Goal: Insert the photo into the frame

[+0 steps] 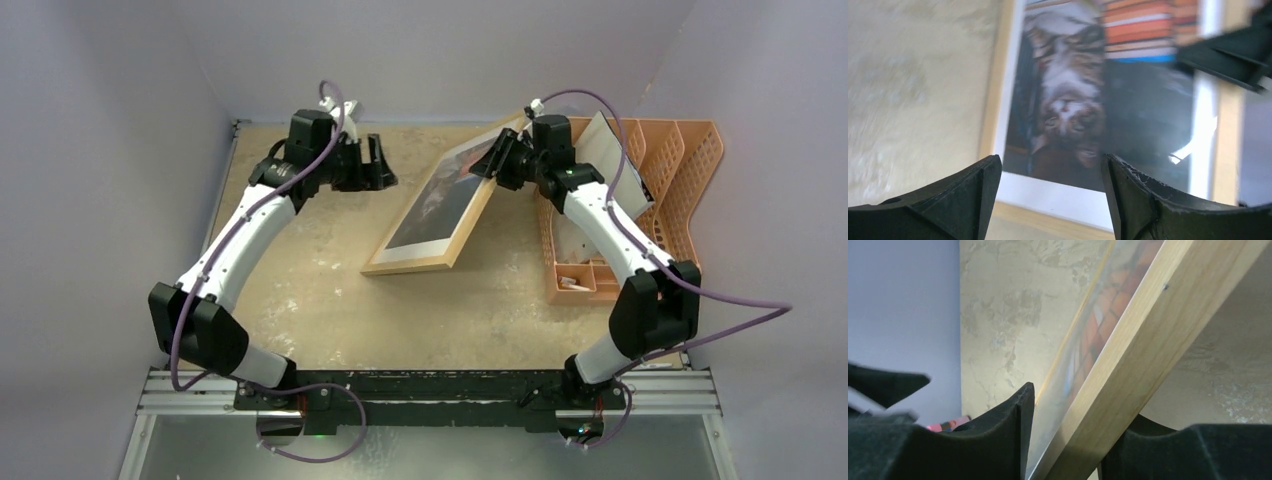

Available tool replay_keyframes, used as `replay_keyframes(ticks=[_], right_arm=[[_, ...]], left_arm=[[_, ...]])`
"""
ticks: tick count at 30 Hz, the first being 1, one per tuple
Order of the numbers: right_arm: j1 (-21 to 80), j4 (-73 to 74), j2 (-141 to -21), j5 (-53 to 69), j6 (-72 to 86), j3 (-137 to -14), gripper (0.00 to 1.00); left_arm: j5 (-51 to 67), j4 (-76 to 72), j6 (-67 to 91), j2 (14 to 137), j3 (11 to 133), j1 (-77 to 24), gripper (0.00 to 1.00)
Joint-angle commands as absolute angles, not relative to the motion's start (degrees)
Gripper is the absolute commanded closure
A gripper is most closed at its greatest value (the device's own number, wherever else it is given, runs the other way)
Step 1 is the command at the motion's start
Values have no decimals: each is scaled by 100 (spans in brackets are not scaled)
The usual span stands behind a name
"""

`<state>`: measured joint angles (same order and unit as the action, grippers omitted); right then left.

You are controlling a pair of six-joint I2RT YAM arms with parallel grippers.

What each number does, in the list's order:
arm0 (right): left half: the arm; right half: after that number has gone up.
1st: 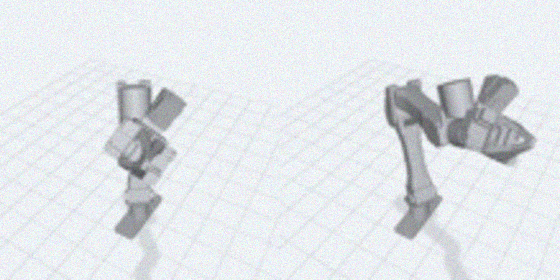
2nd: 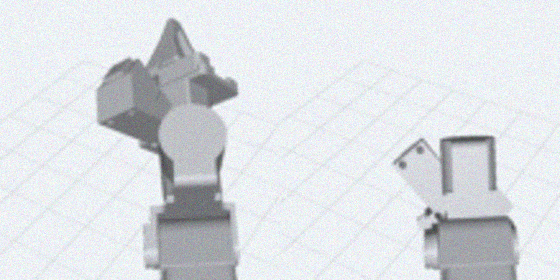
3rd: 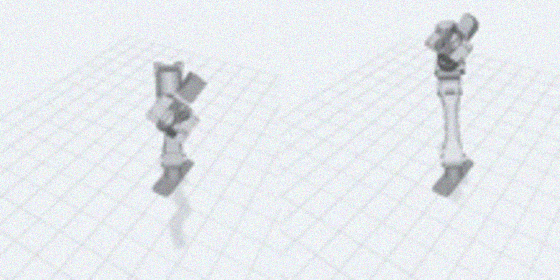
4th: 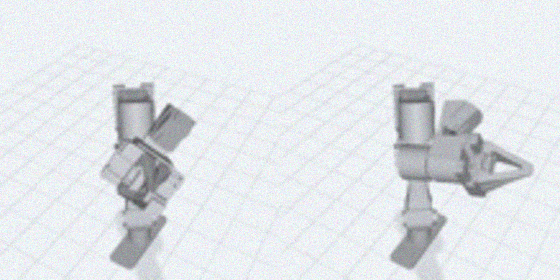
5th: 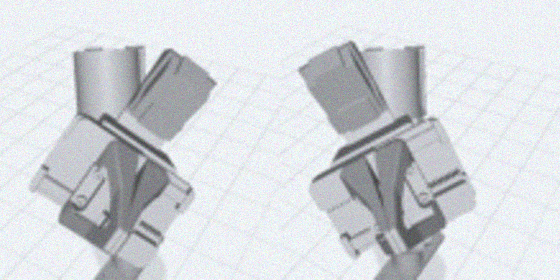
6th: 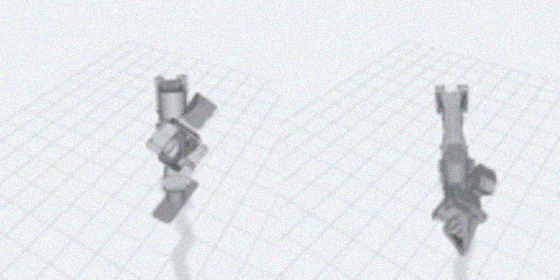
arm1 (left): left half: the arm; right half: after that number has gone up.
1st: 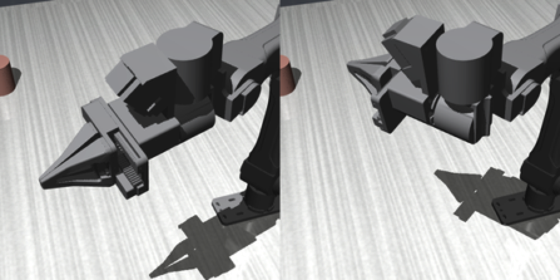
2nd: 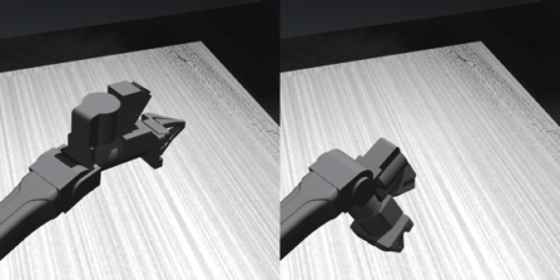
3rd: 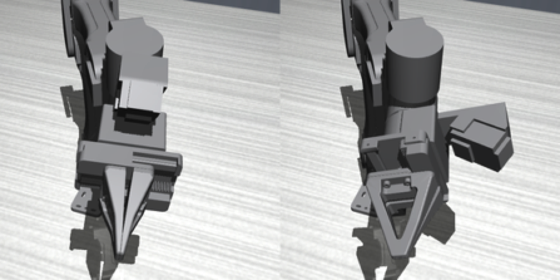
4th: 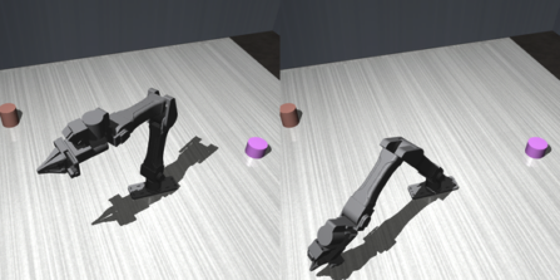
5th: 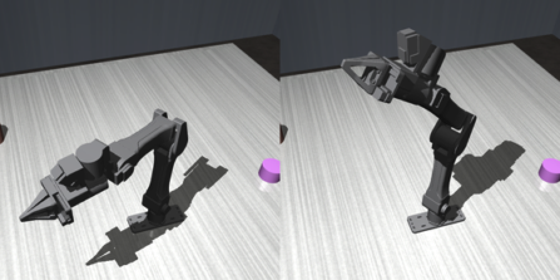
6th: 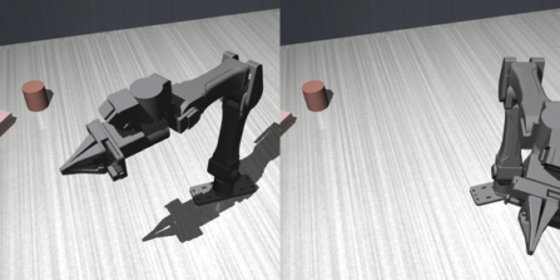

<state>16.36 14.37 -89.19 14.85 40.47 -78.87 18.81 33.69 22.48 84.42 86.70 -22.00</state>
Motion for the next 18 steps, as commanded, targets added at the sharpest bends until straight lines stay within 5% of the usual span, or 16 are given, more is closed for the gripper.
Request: replay_keyframes(ticks=[1,7,18], right_arm=[[1661,461,-8921,2681,3329,-7612,56],[1668,-497,-9293,3221,3506,-7143,64],[1995,-1626,-9768,3551,3832,-6482,64]], left_arm=[[1393,3250,3043,8488,7877,-1360,25],[819,3140,3080,8697,7240,-871,25],[148,3394,3100,9691,7225,-396,25]])
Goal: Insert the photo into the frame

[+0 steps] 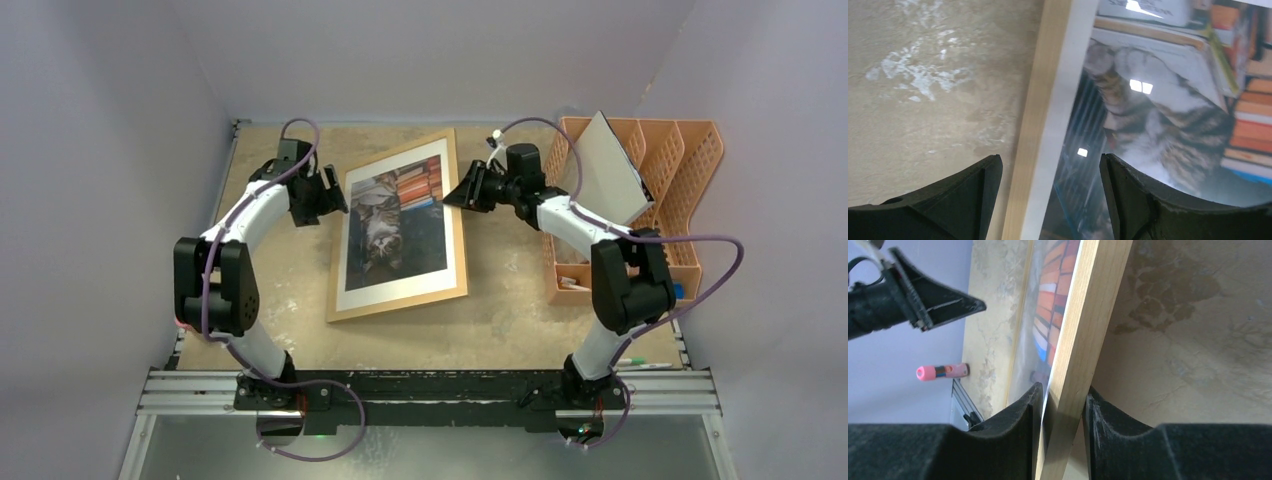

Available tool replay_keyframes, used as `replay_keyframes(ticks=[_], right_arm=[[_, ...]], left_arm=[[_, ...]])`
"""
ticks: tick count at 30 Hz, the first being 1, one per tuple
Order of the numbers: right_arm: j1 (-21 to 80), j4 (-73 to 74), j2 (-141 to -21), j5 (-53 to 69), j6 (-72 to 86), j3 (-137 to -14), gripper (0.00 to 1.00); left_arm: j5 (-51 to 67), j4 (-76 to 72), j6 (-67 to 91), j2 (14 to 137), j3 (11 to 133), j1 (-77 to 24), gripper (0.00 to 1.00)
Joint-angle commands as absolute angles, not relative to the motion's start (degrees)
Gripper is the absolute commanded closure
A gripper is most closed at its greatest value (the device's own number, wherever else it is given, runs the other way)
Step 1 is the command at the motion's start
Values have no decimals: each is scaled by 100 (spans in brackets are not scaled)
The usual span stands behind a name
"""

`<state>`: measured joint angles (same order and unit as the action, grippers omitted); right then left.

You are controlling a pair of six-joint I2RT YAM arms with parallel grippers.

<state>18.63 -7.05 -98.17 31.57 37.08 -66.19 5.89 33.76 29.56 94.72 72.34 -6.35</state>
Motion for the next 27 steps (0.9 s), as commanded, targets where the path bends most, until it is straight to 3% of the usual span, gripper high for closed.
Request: replay_keyframes(ticks=[1,10,21,23,27], right_arm=[[2020,-1728,-9807,3559,3882,-6424,64],[2368,-2236,-10201,3045,4244,-6056,69],[2681,-2469,-10232,2057,4677,-4966,71],[2681,-2289,-10164,1830,4616,-4865,68],[2694,-1792,-9906,1281,4458,-4788,48]], left_arm=[[100,3408,3102,9753,7198,-329,25],[132,3507,3111,9867,7017,0,25],[316,4000,3479,8494,5957,0,25],[348,4190,3513,8278,5790,0,25],[283,4581,3681,7907,5467,0,25]])
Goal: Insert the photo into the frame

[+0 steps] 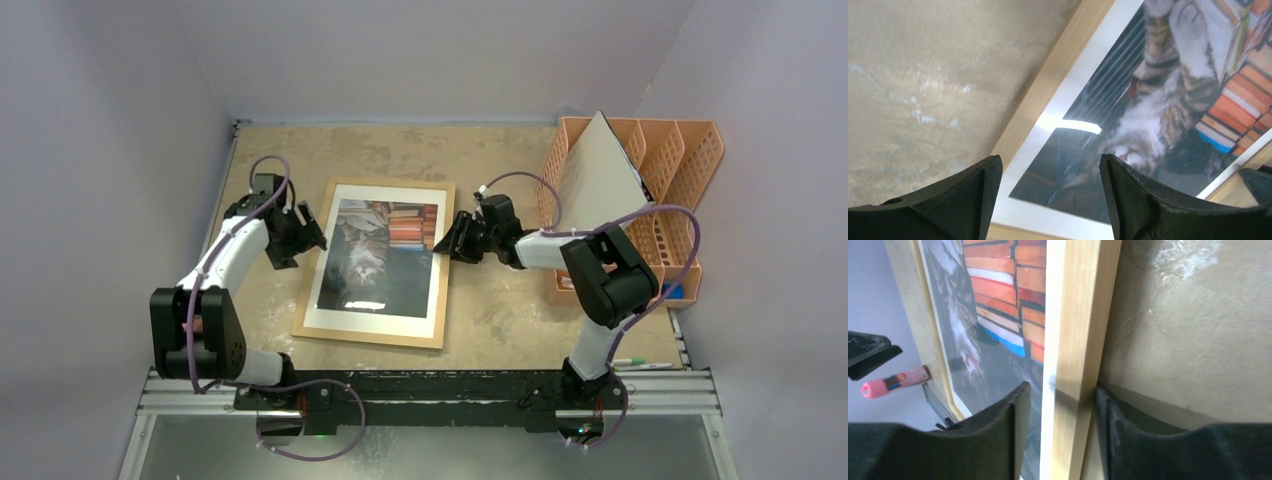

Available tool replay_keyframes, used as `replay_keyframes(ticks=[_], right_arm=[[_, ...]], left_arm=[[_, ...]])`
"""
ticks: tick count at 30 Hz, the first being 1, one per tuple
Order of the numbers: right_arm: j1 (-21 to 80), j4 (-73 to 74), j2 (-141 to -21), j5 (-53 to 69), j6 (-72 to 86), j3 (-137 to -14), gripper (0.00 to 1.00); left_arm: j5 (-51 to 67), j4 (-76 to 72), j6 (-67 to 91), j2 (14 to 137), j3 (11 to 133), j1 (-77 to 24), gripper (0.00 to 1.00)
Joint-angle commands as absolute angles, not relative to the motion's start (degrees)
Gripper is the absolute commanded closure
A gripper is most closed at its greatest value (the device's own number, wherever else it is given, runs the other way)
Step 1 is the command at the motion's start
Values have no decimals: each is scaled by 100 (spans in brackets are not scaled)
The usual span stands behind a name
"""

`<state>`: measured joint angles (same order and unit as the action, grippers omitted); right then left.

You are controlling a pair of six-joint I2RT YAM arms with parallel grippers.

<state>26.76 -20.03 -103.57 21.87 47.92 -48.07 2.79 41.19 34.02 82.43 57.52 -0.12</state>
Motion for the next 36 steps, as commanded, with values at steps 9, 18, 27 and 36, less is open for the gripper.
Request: replay_keyframes(ticks=[9,18,27,36], right_arm=[[2690,-88,-9785,-430,4036,-6077,25],[2689,-144,-11401,-339,3696,-8588,23],[2689,-429,-12682,-18,3376,-10324,22],[2689,-1021,-13149,562,3026,-10602,17]], left_arm=[[-440,5472,4820,6527,4705,-105,21],[-283,6164,5831,5922,4044,-135,18],[364,5842,6336,5818,3494,-161,24],[527,4862,6383,6336,3131,-224,24]])
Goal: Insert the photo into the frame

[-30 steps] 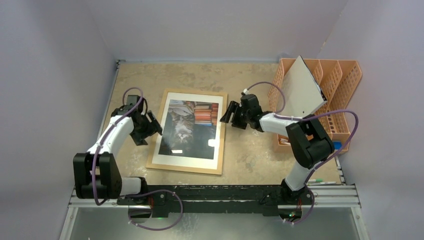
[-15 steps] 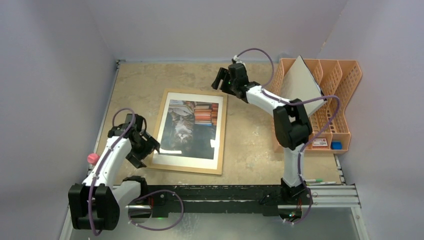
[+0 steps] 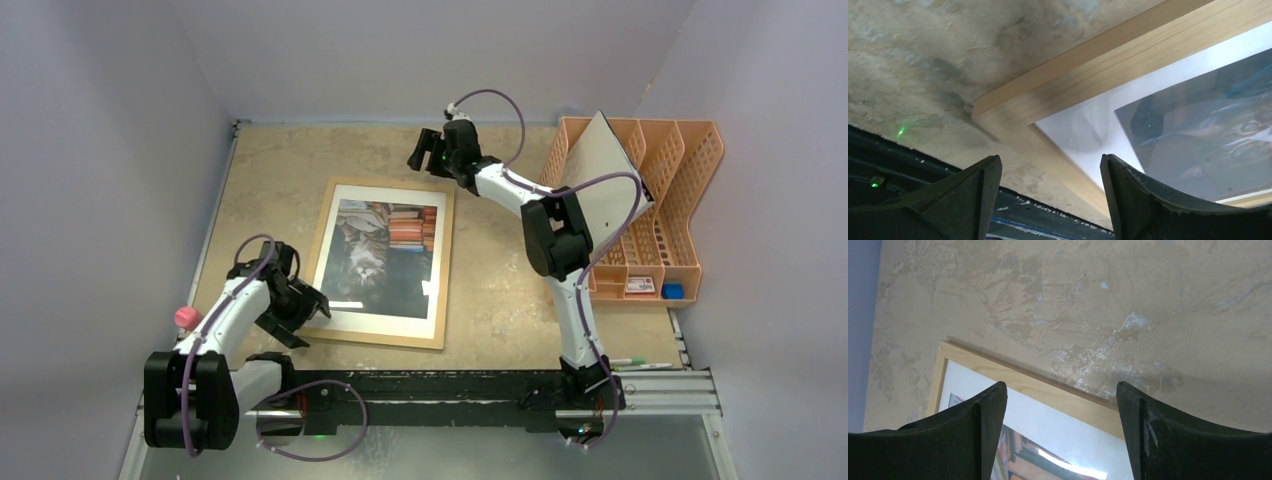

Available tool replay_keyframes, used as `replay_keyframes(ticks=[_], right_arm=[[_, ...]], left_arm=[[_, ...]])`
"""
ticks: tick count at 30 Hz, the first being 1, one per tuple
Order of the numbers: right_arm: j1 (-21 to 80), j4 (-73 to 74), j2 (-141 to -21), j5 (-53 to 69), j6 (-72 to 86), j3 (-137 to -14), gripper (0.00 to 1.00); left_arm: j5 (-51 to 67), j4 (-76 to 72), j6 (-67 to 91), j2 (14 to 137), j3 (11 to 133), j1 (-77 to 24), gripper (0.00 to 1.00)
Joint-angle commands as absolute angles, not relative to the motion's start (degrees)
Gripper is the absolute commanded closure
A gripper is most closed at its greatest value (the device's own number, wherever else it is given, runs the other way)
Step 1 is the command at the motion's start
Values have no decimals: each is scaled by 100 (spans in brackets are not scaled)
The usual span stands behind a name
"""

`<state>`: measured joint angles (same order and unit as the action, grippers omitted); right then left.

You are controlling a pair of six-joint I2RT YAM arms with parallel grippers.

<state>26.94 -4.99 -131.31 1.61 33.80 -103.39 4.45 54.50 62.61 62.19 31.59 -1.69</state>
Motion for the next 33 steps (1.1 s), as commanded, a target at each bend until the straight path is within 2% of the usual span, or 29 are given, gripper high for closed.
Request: replay_keyframes(ticks=[1,7,15,24,33], right_arm=[[2694,-1038,-13224,653,2962,-10672,17],[2694,-314,-13754,952,2688,-11281,16],[2703,561,-13839,1027,2207,-11206,16],[2698,1412,-13231,1164,1806,-10366,17],[2698,1348,-12109,975,1993,-8563,19]], left_arm=[[517,4757,6381,6363,3109,-235,24],[614,4354,6265,6625,2948,-245,24],[460,3866,5924,7073,3214,-225,23],[456,3398,5261,7628,4070,149,23],[2052,2227,4247,9033,5246,591,24]])
